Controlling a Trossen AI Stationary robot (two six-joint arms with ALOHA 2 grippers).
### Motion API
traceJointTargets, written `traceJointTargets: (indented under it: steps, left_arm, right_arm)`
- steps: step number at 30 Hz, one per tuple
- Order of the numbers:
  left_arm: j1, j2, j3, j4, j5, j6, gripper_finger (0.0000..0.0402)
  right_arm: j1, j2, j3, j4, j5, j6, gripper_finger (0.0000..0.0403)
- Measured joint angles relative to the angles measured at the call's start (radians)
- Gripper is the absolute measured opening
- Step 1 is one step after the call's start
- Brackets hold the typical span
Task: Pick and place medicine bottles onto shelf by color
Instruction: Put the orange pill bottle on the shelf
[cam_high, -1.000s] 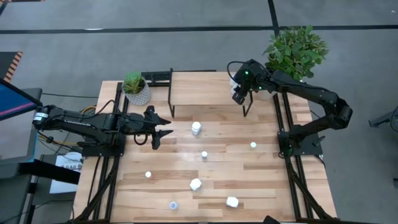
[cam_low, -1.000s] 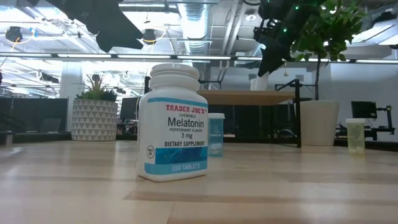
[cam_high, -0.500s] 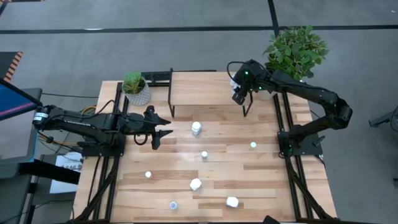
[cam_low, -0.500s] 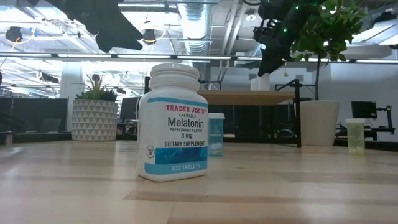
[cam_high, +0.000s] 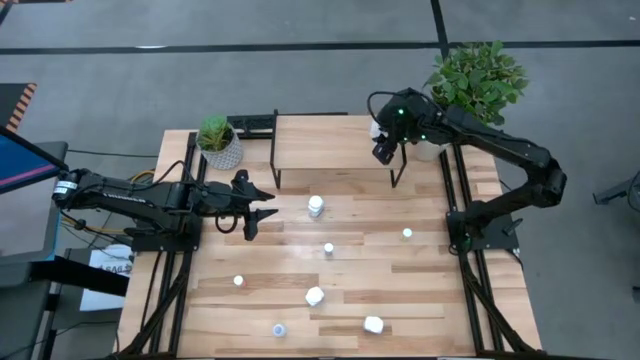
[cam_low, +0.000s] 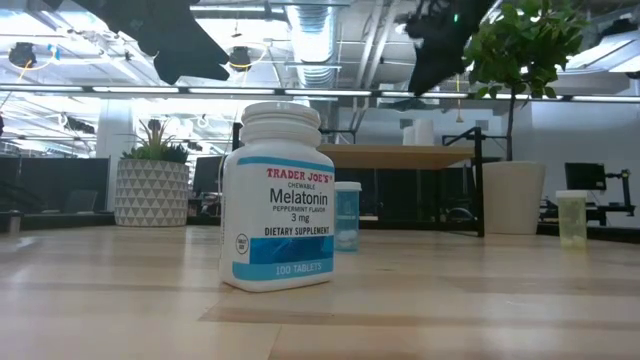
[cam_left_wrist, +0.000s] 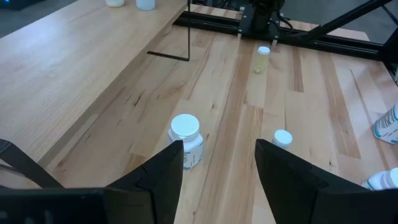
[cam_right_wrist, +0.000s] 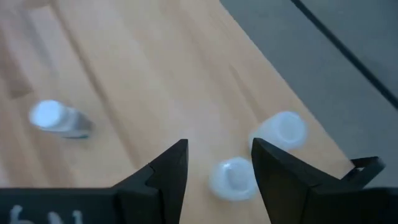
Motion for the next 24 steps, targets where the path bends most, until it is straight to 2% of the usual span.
traceJointTargets:
  steps: [6, 13, 18, 21, 24]
  left_arm:
    - [0.0, 0.0, 0.0, 0.0, 0.0, 0.0, 0.0185]
    - [0.0, 0.0, 0.0, -0.009, 0.0, 0.0, 0.0185]
    - [0.0, 0.0, 0.0, -0.03, 0.009, -0.007, 0.0185]
    - [0.0, 0.0, 0.0, -0.036, 0.068, -0.045, 0.0185]
    - [0.0, 0.0, 0.0, -0.037, 0.183, -0.092, 0.0185]
  right_arm:
    - [0.156, -0.021, 0.091, -0.155, -0.003, 0.057, 0.0185]
    - [0.372, -0.069, 0.088, -0.321, -0.005, 0.166, 0.0176]
    - [0.53, -0.106, 0.03, -0.352, -0.005, 0.249, 0.0173]
    - [0.617, -0.13, -0.029, -0.337, 0.003, 0.283, 0.0173]
    - [0.698, -0.151, -0.107, -0.313, 0.044, 0.319, 0.0173]
